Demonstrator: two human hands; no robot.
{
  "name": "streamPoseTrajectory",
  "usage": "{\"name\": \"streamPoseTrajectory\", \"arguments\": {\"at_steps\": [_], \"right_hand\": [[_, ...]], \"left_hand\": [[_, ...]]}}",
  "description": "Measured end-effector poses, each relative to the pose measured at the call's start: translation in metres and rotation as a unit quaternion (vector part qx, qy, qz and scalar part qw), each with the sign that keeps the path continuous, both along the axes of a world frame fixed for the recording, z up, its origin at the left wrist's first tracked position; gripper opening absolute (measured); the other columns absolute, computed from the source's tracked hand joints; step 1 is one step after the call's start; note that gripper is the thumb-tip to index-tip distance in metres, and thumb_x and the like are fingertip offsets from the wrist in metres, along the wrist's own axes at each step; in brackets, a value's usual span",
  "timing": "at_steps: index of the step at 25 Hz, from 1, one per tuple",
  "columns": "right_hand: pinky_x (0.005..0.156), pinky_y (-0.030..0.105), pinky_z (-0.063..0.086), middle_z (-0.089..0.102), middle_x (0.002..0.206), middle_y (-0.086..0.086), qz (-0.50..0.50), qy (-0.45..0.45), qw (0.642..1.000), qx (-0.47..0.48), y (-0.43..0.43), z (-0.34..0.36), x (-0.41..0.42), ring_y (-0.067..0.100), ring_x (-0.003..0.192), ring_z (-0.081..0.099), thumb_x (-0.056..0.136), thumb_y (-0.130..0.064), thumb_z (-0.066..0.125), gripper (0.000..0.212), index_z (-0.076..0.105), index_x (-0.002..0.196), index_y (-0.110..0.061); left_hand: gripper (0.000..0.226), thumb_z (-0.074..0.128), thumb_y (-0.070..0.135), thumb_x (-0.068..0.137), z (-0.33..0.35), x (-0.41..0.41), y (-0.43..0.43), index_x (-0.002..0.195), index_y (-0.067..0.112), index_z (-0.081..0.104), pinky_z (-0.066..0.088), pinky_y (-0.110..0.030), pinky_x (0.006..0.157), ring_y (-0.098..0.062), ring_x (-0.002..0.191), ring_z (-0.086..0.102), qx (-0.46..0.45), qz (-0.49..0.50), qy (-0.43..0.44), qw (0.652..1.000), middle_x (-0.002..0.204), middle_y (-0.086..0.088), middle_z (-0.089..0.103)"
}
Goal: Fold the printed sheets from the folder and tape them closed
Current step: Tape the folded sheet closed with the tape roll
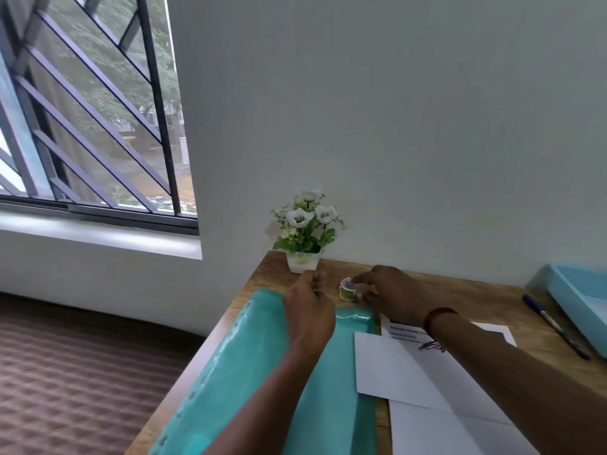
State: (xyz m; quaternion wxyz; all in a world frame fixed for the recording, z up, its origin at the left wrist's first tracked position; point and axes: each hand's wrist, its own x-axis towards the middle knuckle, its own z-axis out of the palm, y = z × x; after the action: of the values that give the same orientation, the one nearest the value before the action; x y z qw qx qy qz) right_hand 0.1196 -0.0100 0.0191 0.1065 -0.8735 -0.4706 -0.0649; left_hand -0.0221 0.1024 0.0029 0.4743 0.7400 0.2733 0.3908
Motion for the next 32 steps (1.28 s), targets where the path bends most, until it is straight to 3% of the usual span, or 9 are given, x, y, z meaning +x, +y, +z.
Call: {"name": "streamPoseTrajectory", "arguments": {"at_steps": [3, 7, 11, 13, 15, 18, 21, 26, 32], "right_hand": [[0.081, 0.03, 0.048, 0.06, 0.11, 0.005, -0.035, 0.02, 0.999, 0.011, 0.016, -0.007, 0.005, 0.022, 0.097, 0.06, 0.088, -0.038, 0.063, 0.037, 0.064, 0.125, -0.032], [0.07, 0.023, 0.043, 0.071, 0.107, 0.002, -0.054, 0.07, 0.995, 0.044, 0.026, -0.014, 0.012, 0.011, 0.084, 0.061, 0.084, -0.036, 0.069, 0.032, 0.072, 0.115, -0.028], [0.075, 0.025, 0.044, 0.072, 0.106, 0.003, -0.046, 0.056, 0.994, 0.087, 0.017, -0.009, 0.007, 0.016, 0.091, 0.063, 0.085, -0.028, 0.07, 0.029, 0.073, 0.113, -0.023], [0.078, 0.027, 0.045, 0.07, 0.104, 0.003, -0.029, 0.027, 0.988, 0.15, 0.006, 0.001, -0.001, 0.019, 0.095, 0.064, 0.085, -0.021, 0.07, 0.026, 0.074, 0.11, -0.02], [0.076, 0.024, 0.048, 0.07, 0.1, -0.001, 0.002, 0.004, 0.976, 0.216, -0.011, 0.012, -0.015, 0.014, 0.089, 0.064, 0.082, -0.016, 0.074, 0.022, 0.076, 0.104, -0.018], [0.073, 0.01, 0.047, 0.07, 0.097, -0.013, 0.031, 0.012, 0.955, 0.295, -0.054, 0.028, -0.047, 0.001, 0.085, 0.064, 0.079, -0.015, 0.076, 0.02, 0.076, 0.097, -0.023], [0.072, 0.002, 0.043, 0.071, 0.096, -0.024, 0.039, 0.078, 0.93, 0.357, -0.101, 0.032, -0.079, -0.009, 0.089, 0.064, 0.078, -0.016, 0.076, 0.018, 0.074, 0.091, -0.029], [0.077, 0.011, 0.05, 0.072, 0.101, -0.022, 0.013, 0.17, 0.912, 0.374, -0.149, 0.002, -0.084, -0.003, 0.097, 0.067, 0.079, -0.008, 0.077, 0.023, 0.078, 0.095, -0.024], [0.075, 0.017, 0.055, 0.074, 0.102, -0.017, 0.045, 0.245, 0.88, 0.405, -0.161, -0.012, -0.079, 0.003, 0.096, 0.069, 0.077, 0.002, 0.075, 0.026, 0.079, 0.094, -0.018]], "left_hand": [[0.036, 0.051, -0.013, 0.081, -0.006, 0.006, 0.003, 0.102, 0.011, 0.07, 0.056, -0.032, 0.085, -0.015, 0.089, 0.066, -0.007, -0.021, -0.012, 1.0, 0.096, -0.001, 0.07], [0.026, 0.055, -0.004, 0.087, -0.01, 0.011, 0.001, 0.102, 0.011, 0.069, 0.056, -0.035, 0.083, -0.015, 0.088, 0.066, 0.021, -0.026, -0.035, 0.999, 0.095, -0.001, 0.07], [0.019, 0.057, 0.004, 0.089, -0.01, 0.011, -0.003, 0.099, 0.015, 0.07, 0.055, -0.04, 0.084, -0.015, 0.088, 0.065, 0.016, -0.031, -0.033, 0.999, 0.095, 0.0, 0.07], [0.017, 0.059, 0.01, 0.091, -0.007, 0.007, -0.008, 0.088, 0.024, 0.067, 0.057, -0.041, 0.082, -0.015, 0.084, 0.066, -0.04, -0.054, -0.033, 0.997, 0.088, 0.003, 0.07], [0.016, 0.059, 0.014, 0.093, 0.0, 0.0, -0.015, 0.084, 0.024, 0.068, 0.059, -0.039, 0.08, -0.019, 0.082, 0.069, -0.154, -0.105, -0.066, 0.98, 0.084, -0.001, 0.071], [0.022, 0.053, 0.022, 0.098, 0.019, -0.013, -0.031, 0.093, 0.008, 0.069, 0.058, -0.037, 0.077, -0.028, 0.086, 0.07, -0.296, -0.201, -0.093, 0.929, 0.091, -0.015, 0.072], [0.033, 0.048, 0.028, 0.098, 0.032, -0.024, -0.05, 0.09, 0.007, 0.071, 0.057, -0.04, 0.074, -0.024, 0.079, 0.067, -0.345, -0.312, -0.066, 0.883, 0.086, -0.014, 0.071], [0.025, 0.058, 0.018, 0.095, 0.028, -0.031, -0.078, 0.103, -0.002, 0.069, 0.055, -0.036, 0.072, -0.018, 0.079, 0.064, -0.298, -0.4, -0.014, 0.866, 0.091, -0.012, 0.07], [0.013, 0.075, 0.009, 0.081, 0.019, -0.027, -0.1, 0.094, 0.01, 0.075, 0.057, -0.033, 0.072, -0.015, 0.074, 0.065, -0.231, -0.405, 0.07, 0.882, 0.088, -0.004, 0.075]]}}
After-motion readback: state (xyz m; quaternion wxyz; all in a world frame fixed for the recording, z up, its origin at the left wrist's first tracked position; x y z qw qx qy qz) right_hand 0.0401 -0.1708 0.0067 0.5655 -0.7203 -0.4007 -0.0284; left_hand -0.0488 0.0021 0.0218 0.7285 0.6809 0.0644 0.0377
